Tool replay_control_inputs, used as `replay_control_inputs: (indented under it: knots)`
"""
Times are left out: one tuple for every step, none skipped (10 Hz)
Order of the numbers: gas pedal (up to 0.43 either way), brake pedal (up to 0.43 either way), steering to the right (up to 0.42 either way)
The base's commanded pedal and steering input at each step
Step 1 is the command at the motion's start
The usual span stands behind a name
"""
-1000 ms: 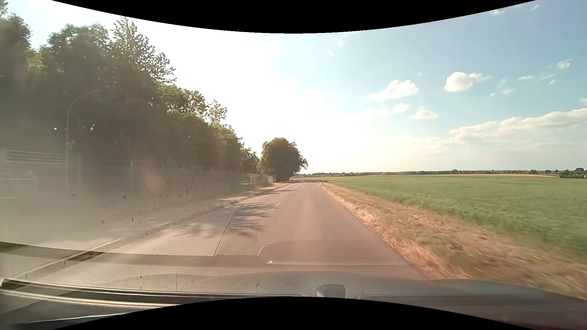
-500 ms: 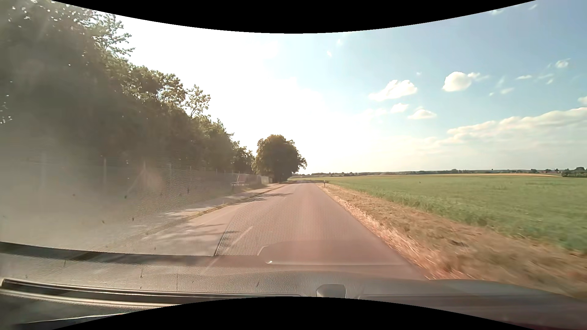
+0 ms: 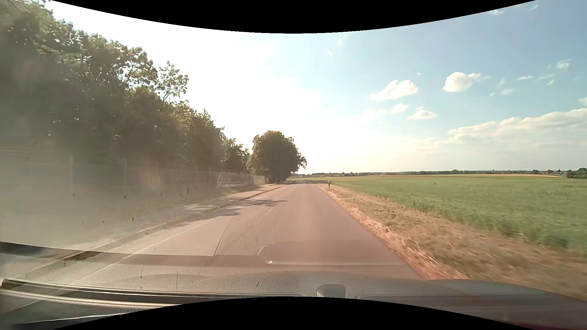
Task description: Follow the waypoints while adhering to traffic rules and regulations
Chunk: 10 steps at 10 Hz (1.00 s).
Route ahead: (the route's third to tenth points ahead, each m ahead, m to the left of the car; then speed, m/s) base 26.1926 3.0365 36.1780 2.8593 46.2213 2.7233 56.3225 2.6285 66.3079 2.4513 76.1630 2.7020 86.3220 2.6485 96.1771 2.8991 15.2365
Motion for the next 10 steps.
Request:
replay_control_inputs:
  knots:
    - [0.059, 0.006, 0.000]
    - [0.059, 0.006, 0.000]
    - [0.059, 0.006, -0.001]
    - [0.059, 0.006, -0.001]
    - [0.059, 0.006, 0.000]
    - [0.059, 0.006, -0.001]
    - [0.059, 0.006, -0.001]
    - [0.059, 0.006, -0.001]
    - [0.059, 0.006, -0.001]
    - [0.059, 0.006, -0.001]
